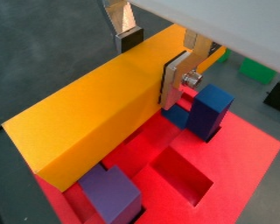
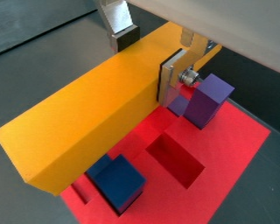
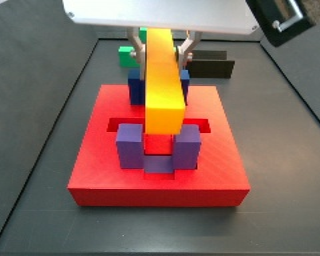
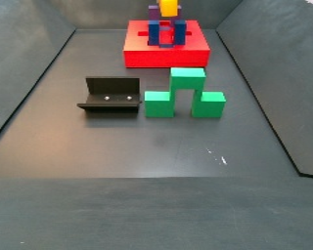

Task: Pick up the yellow object. Move up. Move to above the board. Insert the yellow object.
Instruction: Insert the yellow object.

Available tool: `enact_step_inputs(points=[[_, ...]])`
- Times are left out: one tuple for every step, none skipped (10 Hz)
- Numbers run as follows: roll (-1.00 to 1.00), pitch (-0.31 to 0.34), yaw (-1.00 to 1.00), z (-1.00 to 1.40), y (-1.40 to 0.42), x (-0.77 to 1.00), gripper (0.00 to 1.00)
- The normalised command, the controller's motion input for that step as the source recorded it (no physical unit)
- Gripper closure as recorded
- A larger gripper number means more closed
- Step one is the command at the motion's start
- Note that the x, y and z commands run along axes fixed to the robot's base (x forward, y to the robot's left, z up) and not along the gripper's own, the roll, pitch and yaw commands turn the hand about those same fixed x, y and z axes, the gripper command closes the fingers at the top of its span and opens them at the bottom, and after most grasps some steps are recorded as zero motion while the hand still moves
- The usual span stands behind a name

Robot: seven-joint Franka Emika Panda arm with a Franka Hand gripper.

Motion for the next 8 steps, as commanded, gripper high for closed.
enact_step_inputs(points=[[-0.01,0.0,0.06,-0.14,-0.23,0.15,1.0],[0.0,0.0,0.07,-0.11,-0.13,0.13,1.0],[0.08,0.0,0.13,-0.17,-0.09,0.0,1.0],[0.05,0.0,0.09,-0.21,0.0,0.0,1.0],[0.03,0.034,0.06,-0.11,0.01,0.15,1.0],[0.05,0.063,0.0,-0.06,0.03,0.32,1.0],[0.11,0.081,0.0,-0.05,0.0,0.41,1.0],[0.16,0.09,-0.04,-0.08,0.0,0.41,1.0]])
